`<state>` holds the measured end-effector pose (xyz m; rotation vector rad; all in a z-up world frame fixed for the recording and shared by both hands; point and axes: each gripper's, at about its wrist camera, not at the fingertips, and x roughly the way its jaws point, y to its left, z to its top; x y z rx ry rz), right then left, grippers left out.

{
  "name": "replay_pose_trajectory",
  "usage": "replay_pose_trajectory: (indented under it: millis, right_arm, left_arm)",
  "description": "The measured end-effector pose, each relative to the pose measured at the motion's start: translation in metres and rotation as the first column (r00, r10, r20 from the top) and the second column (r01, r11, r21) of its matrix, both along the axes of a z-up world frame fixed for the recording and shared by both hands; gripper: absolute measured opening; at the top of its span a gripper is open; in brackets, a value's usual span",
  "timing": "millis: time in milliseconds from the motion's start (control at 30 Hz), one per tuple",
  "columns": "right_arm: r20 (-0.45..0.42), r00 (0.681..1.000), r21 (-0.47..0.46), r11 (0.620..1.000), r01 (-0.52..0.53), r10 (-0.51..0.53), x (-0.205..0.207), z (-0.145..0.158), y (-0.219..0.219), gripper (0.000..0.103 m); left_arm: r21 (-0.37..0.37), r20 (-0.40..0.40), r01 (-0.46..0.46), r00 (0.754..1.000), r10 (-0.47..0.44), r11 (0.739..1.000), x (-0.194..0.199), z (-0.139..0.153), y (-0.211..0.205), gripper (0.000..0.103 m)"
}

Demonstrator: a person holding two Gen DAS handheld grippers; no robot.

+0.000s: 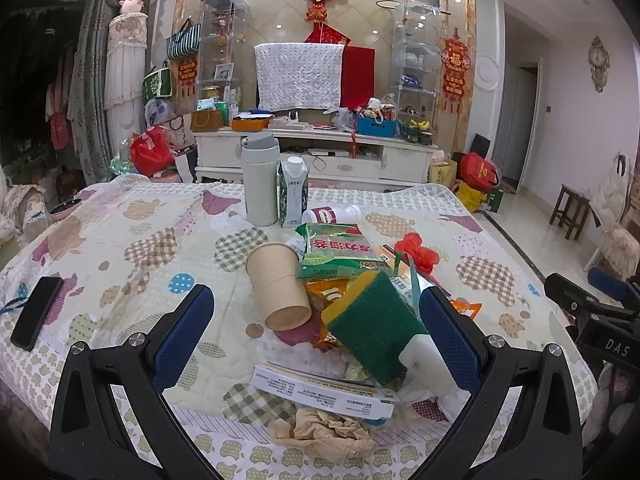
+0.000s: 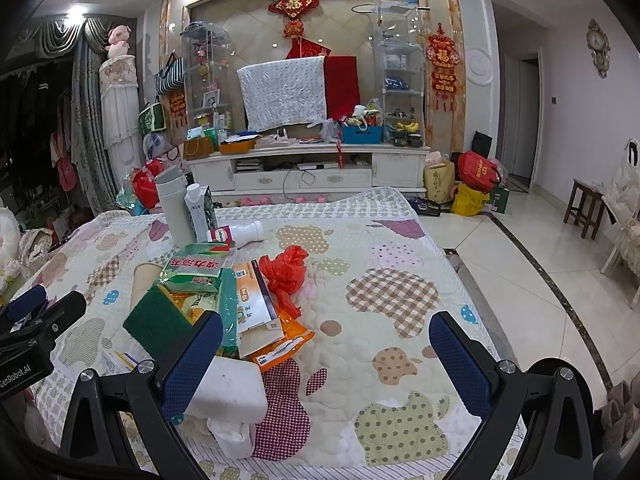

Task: Collect trash

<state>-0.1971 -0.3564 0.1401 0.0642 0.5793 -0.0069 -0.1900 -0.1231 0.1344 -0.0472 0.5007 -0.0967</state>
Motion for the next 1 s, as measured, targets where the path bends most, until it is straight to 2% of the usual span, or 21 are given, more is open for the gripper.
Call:
replay_pose_trajectory:
  millis: [400,567,833,1000]
  right_arm:
    - [-0.016,1.0,0.055,0.998,-0.001,0.001,-0.002,-0.004,-0.004,0.102]
    - [-0.022,1.0,0.036,0.999,-0.001,0.002,-0.002,-0.006,-0.004,0.102]
    - [-0.064,0.998,-0.041,0.999,-0.024,0.022,-0.001,-0.014,-0.001,0.102]
    - [-0.08,0.996,-0.011,0.999,-0.049,0.048,0.0,-0.017,-0.002,0.102]
  left_arm:
    - [0.013,-0.019,-0.005,1.0,0.006,1.0,0.003,-0.004,-0.002,0.102]
    - [0.013,-0.027,-0.008,1.0,0.009,1.0,0.004,-0.006,-0.001,0.102]
    - [0.011,-0.044,-0.022,0.999,0.023,1.0,0.007,-0.01,0.005,0.102]
    - [0.009,-0.069,-0.012,0.998,0.013,1.0,0.009,-0.013,0.018,0.102]
